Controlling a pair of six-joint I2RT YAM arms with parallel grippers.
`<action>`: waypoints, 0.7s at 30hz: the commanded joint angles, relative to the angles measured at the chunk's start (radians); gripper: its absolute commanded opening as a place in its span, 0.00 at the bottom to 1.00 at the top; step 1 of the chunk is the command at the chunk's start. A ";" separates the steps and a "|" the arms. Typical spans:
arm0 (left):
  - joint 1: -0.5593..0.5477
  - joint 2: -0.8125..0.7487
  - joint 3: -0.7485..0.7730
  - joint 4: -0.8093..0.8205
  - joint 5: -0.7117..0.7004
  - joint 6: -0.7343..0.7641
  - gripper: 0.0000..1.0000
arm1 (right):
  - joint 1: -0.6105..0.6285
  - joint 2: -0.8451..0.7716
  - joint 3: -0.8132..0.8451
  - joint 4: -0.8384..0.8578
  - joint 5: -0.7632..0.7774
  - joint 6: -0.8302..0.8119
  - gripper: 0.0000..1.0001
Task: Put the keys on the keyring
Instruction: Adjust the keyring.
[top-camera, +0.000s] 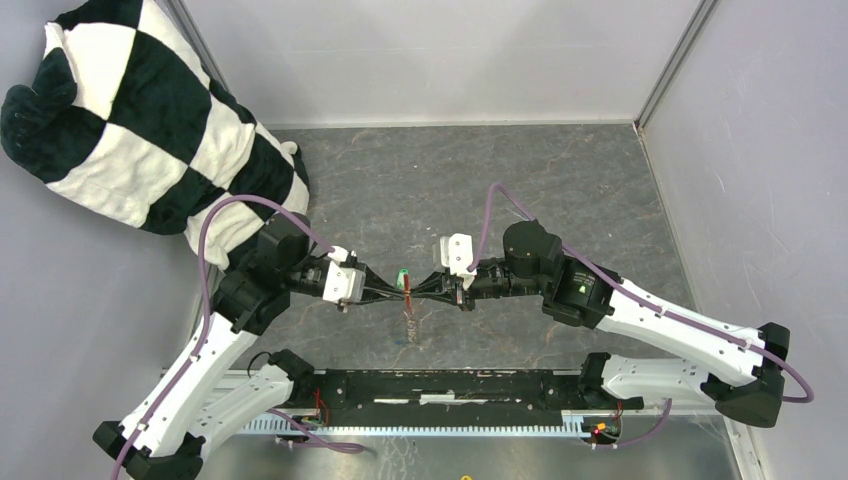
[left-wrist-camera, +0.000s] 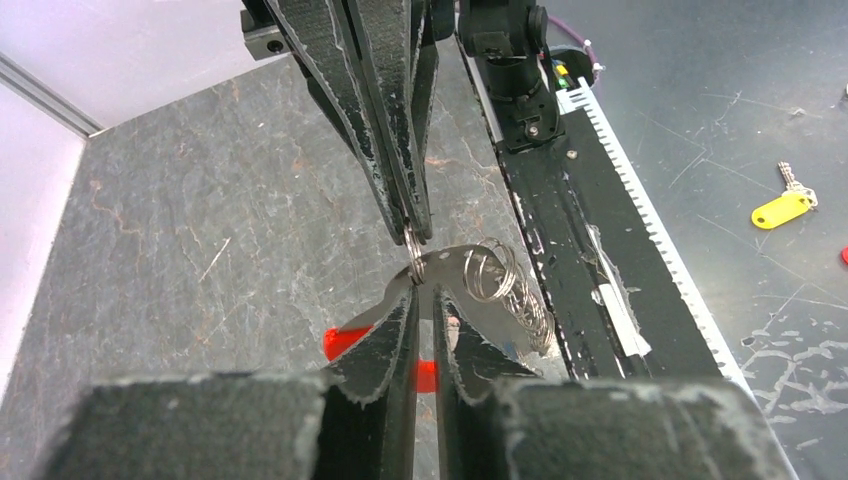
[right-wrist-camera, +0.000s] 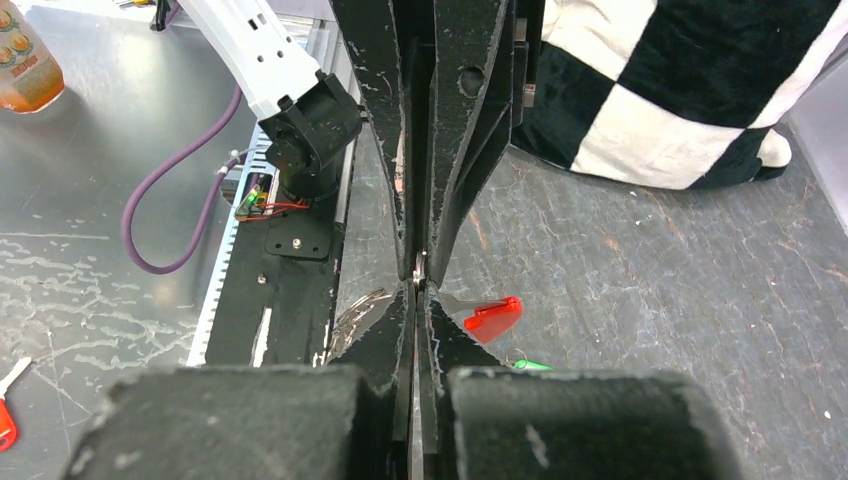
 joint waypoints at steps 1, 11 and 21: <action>-0.004 -0.009 0.031 0.073 0.018 -0.047 0.18 | 0.000 -0.007 0.019 0.075 0.001 0.008 0.00; -0.005 -0.004 0.029 0.076 0.026 -0.057 0.22 | -0.001 -0.002 0.021 0.077 -0.008 0.011 0.00; -0.006 -0.005 0.032 0.076 0.041 -0.065 0.31 | 0.000 -0.001 0.023 0.071 -0.001 0.011 0.00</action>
